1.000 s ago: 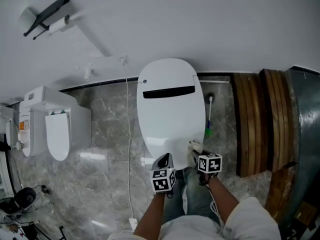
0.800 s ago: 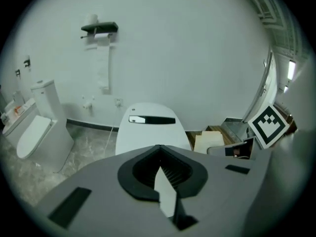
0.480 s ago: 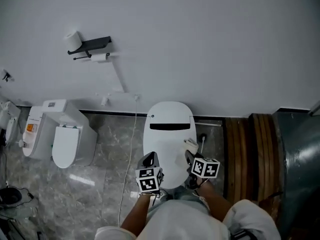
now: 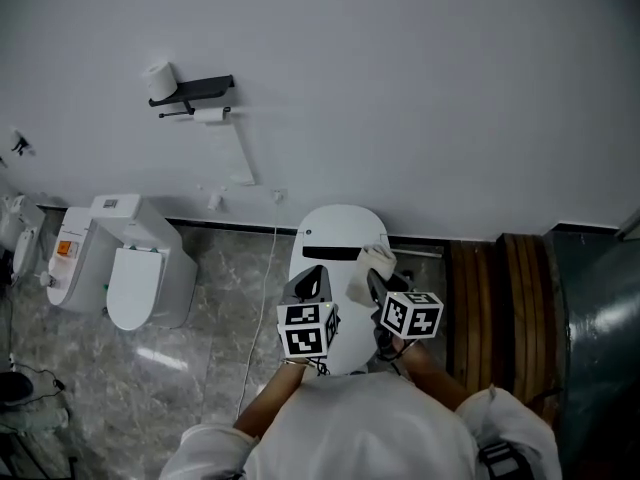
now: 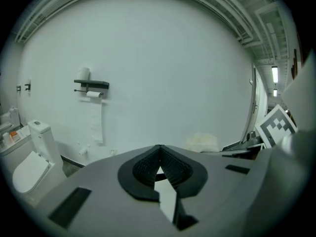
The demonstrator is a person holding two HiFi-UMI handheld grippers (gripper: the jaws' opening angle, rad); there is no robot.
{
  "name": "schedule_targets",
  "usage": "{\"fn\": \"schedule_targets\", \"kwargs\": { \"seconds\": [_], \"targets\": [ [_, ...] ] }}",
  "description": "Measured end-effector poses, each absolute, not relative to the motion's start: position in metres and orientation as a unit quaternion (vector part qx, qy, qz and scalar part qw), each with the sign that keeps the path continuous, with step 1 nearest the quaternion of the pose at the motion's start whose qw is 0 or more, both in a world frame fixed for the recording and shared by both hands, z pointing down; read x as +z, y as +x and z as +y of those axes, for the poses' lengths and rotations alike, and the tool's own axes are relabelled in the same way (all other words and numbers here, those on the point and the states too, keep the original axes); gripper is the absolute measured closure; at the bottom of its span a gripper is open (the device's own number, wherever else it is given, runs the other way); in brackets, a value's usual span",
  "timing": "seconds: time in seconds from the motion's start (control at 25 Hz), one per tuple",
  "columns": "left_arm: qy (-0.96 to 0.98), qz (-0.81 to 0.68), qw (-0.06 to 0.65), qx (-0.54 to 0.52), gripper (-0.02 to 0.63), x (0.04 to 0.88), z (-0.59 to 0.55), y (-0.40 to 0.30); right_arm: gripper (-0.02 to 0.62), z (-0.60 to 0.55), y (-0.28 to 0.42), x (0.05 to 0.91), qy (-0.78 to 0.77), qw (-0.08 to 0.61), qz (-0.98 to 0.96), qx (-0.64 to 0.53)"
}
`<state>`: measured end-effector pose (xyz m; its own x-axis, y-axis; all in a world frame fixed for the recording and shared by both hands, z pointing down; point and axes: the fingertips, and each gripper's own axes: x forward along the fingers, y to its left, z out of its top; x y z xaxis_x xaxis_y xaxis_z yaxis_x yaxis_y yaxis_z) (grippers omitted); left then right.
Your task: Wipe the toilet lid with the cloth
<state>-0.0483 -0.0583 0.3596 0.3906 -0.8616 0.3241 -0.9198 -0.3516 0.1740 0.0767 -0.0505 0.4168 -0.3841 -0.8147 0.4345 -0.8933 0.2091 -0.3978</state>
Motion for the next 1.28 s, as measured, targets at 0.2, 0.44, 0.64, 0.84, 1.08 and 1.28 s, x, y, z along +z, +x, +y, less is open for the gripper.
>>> {"fn": "schedule_targets", "kwargs": {
  "seconds": [0.2, 0.44, 0.64, 0.84, 1.08, 1.28],
  "targets": [
    [0.816, -0.546, 0.167, 0.092, 0.592, 0.364, -0.064, -0.053, 0.499, -0.051, 0.069, 0.424, 0.547, 0.076, -0.775, 0.308],
    [0.807, -0.551, 0.197, 0.081, 0.592, 0.367, -0.062, -0.061, 0.499, -0.047, 0.059, 0.427, 0.538, 0.089, -0.779, 0.311],
    [0.802, -0.557, 0.2, 0.079, 0.592, 0.369, -0.06, -0.071, 0.499, -0.047, 0.048, 0.427, 0.533, 0.092, -0.782, 0.309],
    [0.8, -0.559, 0.202, 0.078, 0.592, 0.369, -0.055, -0.077, 0.499, -0.043, 0.042, 0.424, 0.536, 0.091, -0.782, 0.305],
    [0.797, -0.561, 0.213, 0.069, 0.592, 0.368, -0.047, -0.082, 0.499, -0.034, 0.042, 0.422, 0.54, 0.087, -0.78, 0.304],
    [0.795, -0.564, 0.213, 0.061, 0.592, 0.362, -0.046, -0.087, 0.499, -0.034, 0.045, 0.417, 0.545, 0.082, -0.778, 0.301]
  ]
}}
